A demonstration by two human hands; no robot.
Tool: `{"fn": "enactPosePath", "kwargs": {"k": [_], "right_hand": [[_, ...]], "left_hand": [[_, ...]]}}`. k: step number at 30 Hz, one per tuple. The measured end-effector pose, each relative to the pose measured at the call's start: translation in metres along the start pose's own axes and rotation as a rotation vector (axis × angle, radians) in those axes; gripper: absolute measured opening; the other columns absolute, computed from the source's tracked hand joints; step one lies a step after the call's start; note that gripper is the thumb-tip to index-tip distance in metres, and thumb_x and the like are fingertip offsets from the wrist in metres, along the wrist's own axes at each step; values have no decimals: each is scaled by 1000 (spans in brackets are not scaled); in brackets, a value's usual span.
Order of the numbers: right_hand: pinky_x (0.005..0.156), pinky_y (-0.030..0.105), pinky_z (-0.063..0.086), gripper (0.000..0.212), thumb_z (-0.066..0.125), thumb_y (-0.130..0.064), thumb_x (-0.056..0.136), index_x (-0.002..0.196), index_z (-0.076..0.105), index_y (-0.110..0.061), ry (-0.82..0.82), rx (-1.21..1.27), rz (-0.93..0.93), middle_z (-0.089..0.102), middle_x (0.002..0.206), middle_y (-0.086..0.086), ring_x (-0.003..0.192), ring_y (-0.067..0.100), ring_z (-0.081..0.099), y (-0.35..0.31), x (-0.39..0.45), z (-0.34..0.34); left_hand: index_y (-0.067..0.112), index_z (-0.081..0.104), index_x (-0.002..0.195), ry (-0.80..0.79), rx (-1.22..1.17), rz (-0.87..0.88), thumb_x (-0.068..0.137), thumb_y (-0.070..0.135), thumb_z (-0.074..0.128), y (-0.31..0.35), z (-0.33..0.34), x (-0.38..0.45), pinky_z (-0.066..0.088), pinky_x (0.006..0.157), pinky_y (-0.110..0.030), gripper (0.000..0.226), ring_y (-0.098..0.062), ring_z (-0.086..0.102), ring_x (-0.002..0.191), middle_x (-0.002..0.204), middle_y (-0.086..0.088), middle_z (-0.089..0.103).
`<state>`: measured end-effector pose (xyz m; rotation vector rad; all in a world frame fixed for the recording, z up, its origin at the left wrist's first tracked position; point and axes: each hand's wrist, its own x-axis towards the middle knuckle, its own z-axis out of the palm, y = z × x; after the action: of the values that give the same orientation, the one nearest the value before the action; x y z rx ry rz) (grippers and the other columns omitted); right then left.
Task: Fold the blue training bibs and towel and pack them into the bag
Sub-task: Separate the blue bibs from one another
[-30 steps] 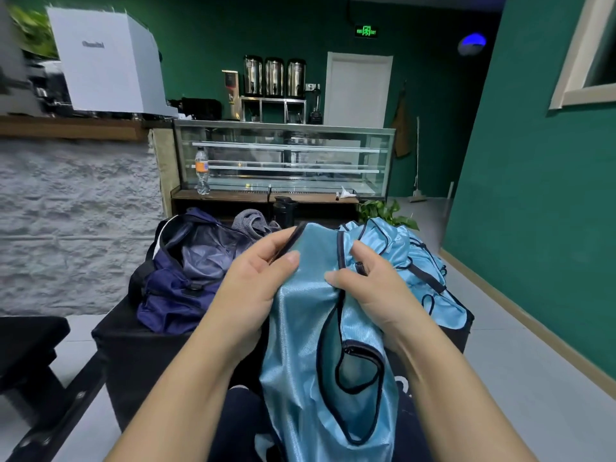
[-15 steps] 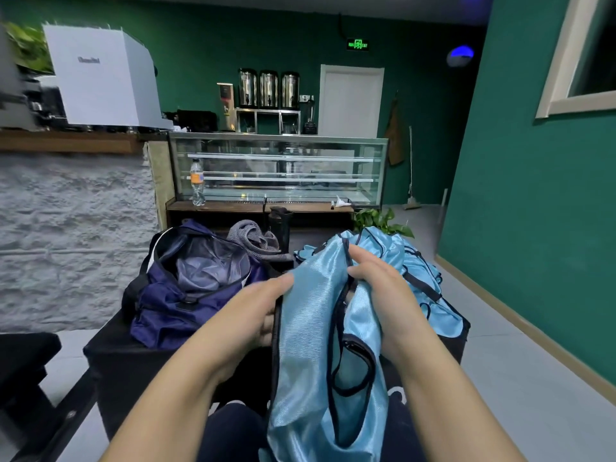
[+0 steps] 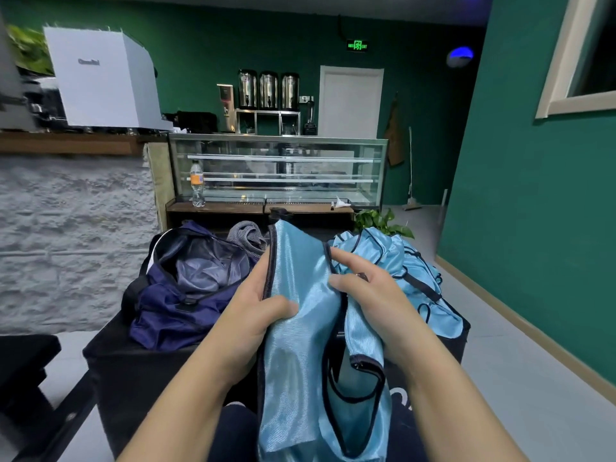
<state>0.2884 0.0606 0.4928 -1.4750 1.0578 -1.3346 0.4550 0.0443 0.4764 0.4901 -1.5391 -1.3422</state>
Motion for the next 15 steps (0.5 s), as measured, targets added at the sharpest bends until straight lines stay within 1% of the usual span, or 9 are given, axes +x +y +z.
{"fn": "enactPosePath", "kwargs": {"k": [2, 4, 6, 7, 8, 9, 10, 12, 15], "right_hand": [[76, 20, 56, 22, 64, -16, 89, 98, 67, -36, 17, -12, 23, 74, 82, -14, 81, 5, 70, 2, 3, 4], [82, 29, 56, 12, 68, -24, 86, 95, 68, -32, 37, -97, 44, 74, 86, -5, 82, 10, 70, 4, 9, 10], [85, 40, 53, 8, 66, -22, 87, 85, 71, -16, 162, -200, 22, 72, 86, 7, 78, 11, 64, 5, 15, 14], [82, 38, 52, 19, 63, -20, 88, 79, 69, -5, 255, -222, 9, 70, 82, 11, 72, 11, 56, 8, 18, 14], [74, 31, 52, 25, 60, -19, 90, 75, 66, 0, 338, -210, 9, 69, 72, 9, 68, 13, 50, 10, 20, 11], [65, 23, 49, 25, 56, -19, 92, 76, 65, -3, 410, -181, 24, 68, 62, 1, 65, 14, 47, 10, 20, 7], [64, 19, 46, 20, 53, -19, 94, 82, 66, -9, 446, -134, 53, 68, 58, -6, 67, 16, 48, 10, 18, 2], [72, 25, 43, 16, 49, -20, 95, 93, 63, -14, 406, -53, 142, 73, 68, -7, 74, 17, 51, 6, 15, -8], [61, 20, 37, 35, 45, -38, 98, 88, 65, -12, 184, -107, 322, 76, 82, 2, 61, 6, 55, 3, 11, -9]], "left_hand": [[43, 67, 106, -36, 33, 9, 62, -3, 50, 0, 1, -2, 54, 72, -26, 66, -18, 66, 91, 105, -1, 71], [51, 66, 104, -66, 58, 7, 58, -1, 56, 1, 3, -5, 54, 73, -25, 69, -16, 66, 89, 103, 3, 71], [53, 64, 108, -77, 60, 9, 57, 2, 60, 0, 5, -8, 54, 75, -25, 72, -16, 67, 95, 110, 6, 70], [54, 61, 110, -67, 60, 10, 58, 2, 60, 1, 6, -8, 54, 75, -24, 74, -15, 67, 98, 113, 7, 69], [53, 59, 114, -40, 65, 10, 59, 2, 60, 1, 4, -8, 54, 74, -24, 75, -15, 67, 99, 113, 8, 69], [51, 55, 117, -8, 73, 11, 58, 3, 61, 1, 2, -7, 53, 73, -23, 77, -15, 67, 98, 112, 8, 70], [49, 53, 119, 17, 77, 17, 56, 5, 63, 2, -1, -7, 53, 72, -22, 77, -15, 67, 97, 112, 8, 70], [49, 57, 117, 38, 67, 31, 52, 13, 65, 4, -6, -7, 53, 72, -23, 74, -16, 67, 95, 110, 4, 70], [41, 61, 115, 79, 41, 50, 49, 17, 66, 3, -11, -7, 55, 72, -25, 70, -17, 67, 90, 106, 0, 71]]}}
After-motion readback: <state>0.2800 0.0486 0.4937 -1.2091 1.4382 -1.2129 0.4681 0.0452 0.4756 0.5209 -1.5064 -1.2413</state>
